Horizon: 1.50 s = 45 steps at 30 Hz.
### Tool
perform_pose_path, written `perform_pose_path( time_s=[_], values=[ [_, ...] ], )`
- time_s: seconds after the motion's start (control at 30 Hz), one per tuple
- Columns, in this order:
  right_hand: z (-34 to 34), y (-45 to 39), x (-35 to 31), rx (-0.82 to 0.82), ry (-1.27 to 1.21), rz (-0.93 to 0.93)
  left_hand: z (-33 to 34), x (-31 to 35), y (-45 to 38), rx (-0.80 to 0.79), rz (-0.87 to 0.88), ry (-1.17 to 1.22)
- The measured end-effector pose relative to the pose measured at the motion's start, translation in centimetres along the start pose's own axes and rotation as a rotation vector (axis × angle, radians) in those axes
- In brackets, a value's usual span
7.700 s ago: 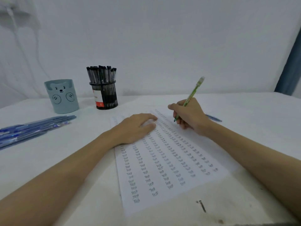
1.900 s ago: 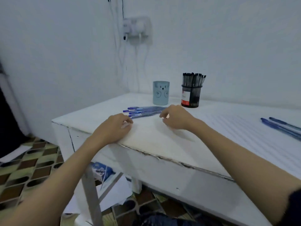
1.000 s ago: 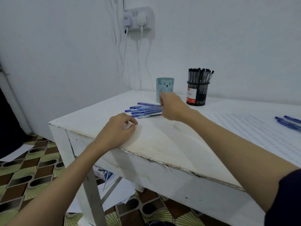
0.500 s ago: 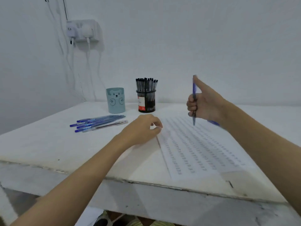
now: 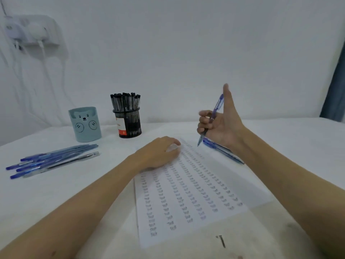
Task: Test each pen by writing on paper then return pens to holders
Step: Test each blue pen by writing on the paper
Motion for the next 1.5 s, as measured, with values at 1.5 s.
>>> perform_pose_path(
  time_s=[1.5],
  values=[
    [-2.4, -0.1, 2.5, 0.45, 1.095, -0.369, 1.5, -0.6, 0.0, 0.013, 0.075, 0.087]
  ],
)
Point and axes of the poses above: each hand's wrist, its own y-axis away from the middle knuckle, its own z-axis out of the palm, x = y × z, the point moved 7 cm from there along -y, towards the middle knuckle, and after that the axes turned 10 degrees about z, right-handed, at the moved point
